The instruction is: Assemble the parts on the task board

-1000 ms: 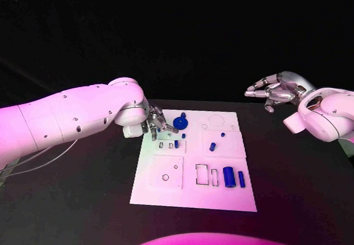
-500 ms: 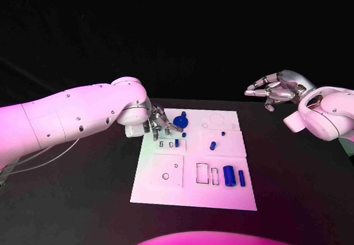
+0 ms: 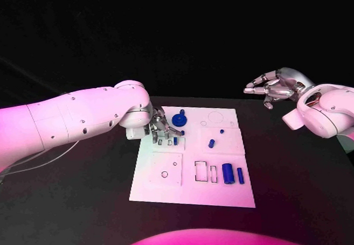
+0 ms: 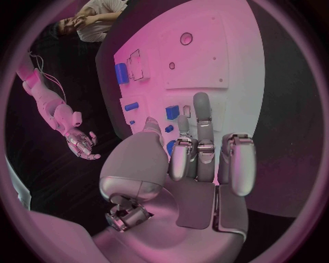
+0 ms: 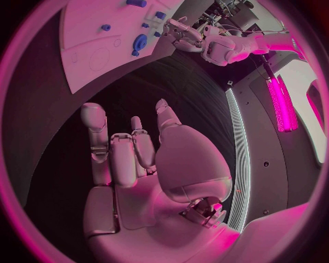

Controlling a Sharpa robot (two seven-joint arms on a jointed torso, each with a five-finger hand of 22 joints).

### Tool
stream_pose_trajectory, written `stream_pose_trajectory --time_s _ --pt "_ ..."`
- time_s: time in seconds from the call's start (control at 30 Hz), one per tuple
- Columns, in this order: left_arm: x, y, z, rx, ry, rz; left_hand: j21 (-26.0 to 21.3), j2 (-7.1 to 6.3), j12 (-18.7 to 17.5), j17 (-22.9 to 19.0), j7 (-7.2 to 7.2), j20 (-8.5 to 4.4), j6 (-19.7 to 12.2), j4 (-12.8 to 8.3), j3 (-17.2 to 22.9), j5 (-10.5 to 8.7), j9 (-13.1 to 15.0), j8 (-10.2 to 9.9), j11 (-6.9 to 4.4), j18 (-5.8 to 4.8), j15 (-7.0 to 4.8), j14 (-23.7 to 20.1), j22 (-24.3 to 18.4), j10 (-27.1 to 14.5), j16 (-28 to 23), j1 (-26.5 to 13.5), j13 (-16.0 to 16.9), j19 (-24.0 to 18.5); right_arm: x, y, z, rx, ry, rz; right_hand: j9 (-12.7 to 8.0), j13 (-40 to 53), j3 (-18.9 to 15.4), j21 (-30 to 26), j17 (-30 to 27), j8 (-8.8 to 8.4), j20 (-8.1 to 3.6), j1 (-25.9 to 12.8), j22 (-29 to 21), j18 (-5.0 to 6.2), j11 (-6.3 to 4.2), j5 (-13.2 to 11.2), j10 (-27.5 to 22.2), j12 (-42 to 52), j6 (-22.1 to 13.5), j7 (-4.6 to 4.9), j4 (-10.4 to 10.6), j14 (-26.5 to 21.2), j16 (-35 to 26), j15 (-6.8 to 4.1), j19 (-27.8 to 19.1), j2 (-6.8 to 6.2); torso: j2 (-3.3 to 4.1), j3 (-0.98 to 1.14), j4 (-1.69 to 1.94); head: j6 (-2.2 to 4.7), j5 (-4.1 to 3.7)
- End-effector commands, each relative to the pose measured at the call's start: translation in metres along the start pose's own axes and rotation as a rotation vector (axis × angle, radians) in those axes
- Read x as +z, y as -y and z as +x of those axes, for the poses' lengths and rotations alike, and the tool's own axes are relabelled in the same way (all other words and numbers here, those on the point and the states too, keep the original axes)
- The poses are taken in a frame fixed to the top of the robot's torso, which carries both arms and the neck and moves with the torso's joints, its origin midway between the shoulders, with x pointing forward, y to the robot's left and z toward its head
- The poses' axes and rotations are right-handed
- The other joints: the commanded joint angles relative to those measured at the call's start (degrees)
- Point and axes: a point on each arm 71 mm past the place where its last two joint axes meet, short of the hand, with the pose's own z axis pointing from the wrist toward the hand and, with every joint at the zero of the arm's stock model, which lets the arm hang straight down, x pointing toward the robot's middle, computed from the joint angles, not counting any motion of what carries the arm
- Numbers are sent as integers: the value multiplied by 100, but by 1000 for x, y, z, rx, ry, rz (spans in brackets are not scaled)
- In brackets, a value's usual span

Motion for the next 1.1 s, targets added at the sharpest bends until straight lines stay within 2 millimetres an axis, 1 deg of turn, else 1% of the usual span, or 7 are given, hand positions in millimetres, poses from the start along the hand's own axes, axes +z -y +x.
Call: stream_pose_trajectory --time_s 0.03,0.13,0.23,0.57,0.8,0.93,1.1 --pt "0 -4 1 18 -8 -65 -24 63 -19 10 13 54 32 -1 -32 -24 -20 -38 30 52 40 -1 923 -7 -28 2 594 288 0 0 1 -8 -6 0 9 119 -32 -26 1 20 0 31 -8 71 -1 30 8 -8 -44 -14 -6 151 -33 18 -51 9 4 7 1 -14 3" --pt "1 -3 1 18 -6 -63 -24 63 -19 10 13 54 32 -1 -32 -24 -20 -38 30 52 40 -1 923 -7 -28 2 594 288 1 0 1 -9 -7 -1 9 119 -32 -26 1 20 0 31 -8 71 -1 30 8 -8 -44 -14 -6 151 -33 18 -51 9 7 7 -3 -28 3" --pt "1 -2 2 18 -5 -59 -19 85 -14 23 18 57 53 -8 -45 -23 -53 -83 33 50 43 3 934 4 -39 29 605 293 1 0 1 -10 -7 -1 10 119 -38 -34 0 25 0 34 -13 72 -1 40 11 -6 -55 -13 -7 153 -36 18 -51 15 10 8 -2 -33 4" --pt "5 4 5 17 -5 -55 -8 237 -3 81 17 60 165 -34 138 -20 -164 -228 33 45 44 24 958 29 -93 377 625 305 0 0 2 -12 -8 -1 10 119 -38 -34 0 25 0 34 -13 72 -1 40 11 -6 -55 -13 -7 153 -36 18 -51 15 4 6 0 -54 1" --pt "10 6 8 22 -11 -57 -8 235 1 113 14 58 207 -31 315 -19 -207 -291 30 45 42 34 961 37 -124 535 632 306 0 0 2 -12 -8 -2 11 121 -41 -39 1 30 0 35 -15 72 0 49 14 -3 -61 -13 -8 154 -37 18 -50 19 10 4 -7 -72 -17" --pt "11 7 9 22 -17 -56 -5 220 4 133 11 56 233 -27 451 -19 -227 -321 27 44 39 42 968 43 -143 613 637 310 -1 0 2 -12 -6 -2 11 108 -44 -55 -12 33 0 36 -28 75 0 55 5 -14 -65 -13 -8 151 -46 18 -56 21 5 8 4 -84 -30" --pt "12 8 9 30 -17 -58 -4 193 6 150 9 55 254 -18 575 -18 -241 -344 25 43 38 47 970 48 -159 652 642 311 -1 0 2 -12 -7 -3 11 108 -44 -55 -12 33 0 36 -28 75 0 55 5 -14 -65 -13 -8 151 -46 18 -56 21 8 9 6 -102 -24"
